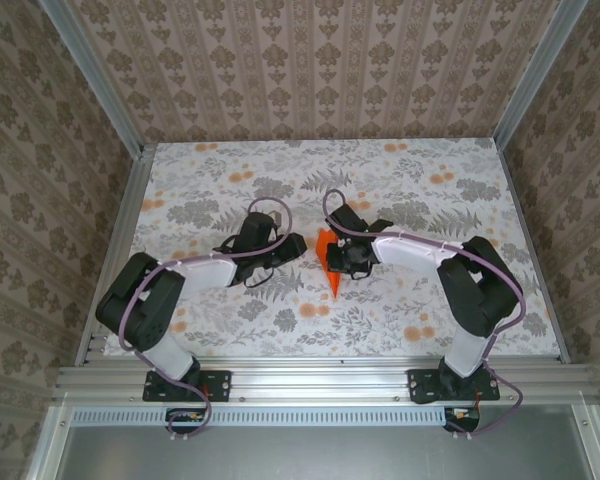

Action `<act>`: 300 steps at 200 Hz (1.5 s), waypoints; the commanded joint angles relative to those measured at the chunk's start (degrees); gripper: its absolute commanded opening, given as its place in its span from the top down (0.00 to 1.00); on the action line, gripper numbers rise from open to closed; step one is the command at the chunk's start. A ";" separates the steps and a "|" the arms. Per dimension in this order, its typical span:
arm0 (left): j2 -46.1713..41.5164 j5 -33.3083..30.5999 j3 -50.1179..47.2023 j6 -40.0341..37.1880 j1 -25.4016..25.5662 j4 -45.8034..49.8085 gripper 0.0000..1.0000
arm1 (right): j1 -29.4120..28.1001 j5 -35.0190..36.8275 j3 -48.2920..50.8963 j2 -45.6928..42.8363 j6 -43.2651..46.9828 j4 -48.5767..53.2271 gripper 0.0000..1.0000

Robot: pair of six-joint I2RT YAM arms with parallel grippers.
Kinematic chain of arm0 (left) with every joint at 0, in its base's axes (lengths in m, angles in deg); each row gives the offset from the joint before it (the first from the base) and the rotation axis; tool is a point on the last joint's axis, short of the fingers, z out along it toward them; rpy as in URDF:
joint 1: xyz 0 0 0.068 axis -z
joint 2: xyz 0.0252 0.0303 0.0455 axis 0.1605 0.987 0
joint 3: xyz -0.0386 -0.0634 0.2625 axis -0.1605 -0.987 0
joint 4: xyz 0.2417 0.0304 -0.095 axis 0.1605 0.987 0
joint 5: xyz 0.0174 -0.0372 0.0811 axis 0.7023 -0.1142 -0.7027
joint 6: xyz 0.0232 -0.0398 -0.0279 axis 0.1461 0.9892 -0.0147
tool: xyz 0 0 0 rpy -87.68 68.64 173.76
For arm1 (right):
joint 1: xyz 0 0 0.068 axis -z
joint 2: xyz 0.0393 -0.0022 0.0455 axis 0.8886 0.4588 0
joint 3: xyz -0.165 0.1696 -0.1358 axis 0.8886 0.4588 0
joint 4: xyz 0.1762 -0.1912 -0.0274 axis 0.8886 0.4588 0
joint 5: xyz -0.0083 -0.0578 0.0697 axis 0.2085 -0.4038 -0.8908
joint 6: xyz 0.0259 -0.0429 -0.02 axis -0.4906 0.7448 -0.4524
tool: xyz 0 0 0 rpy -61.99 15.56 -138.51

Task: Fold a paper plane with a square sheet of paper (pick it up from the middle)
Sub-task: Move the paper plane to the center of the table.

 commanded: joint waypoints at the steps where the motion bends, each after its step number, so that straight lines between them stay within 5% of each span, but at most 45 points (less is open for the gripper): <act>1: -2.21 -3.53 -1.94 -0.49 -1.30 3.97 0.53 | -1.35 4.56 -3.67 3.32 2.96 7.77 0.85; 102: -5.06 -7.36 -3.17 -2.08 -2.28 8.69 0.55 | -4.73 9.40 -11.31 10.83 3.13 12.52 0.76; 216: -5.47 -7.31 -3.97 -2.52 -3.50 9.48 0.53 | -6.40 14.25 -15.90 14.92 3.67 16.47 0.92; 267: -7.15 -7.68 -4.67 -3.01 -5.15 10.82 0.52 | -4.37 18.84 -21.08 13.59 13.70 17.13 0.95; 300: -9.44 -9.43 -5.34 -3.55 -6.36 13.52 0.47 | -0.33 15.40 -26.16 17.02 22.79 13.94 0.93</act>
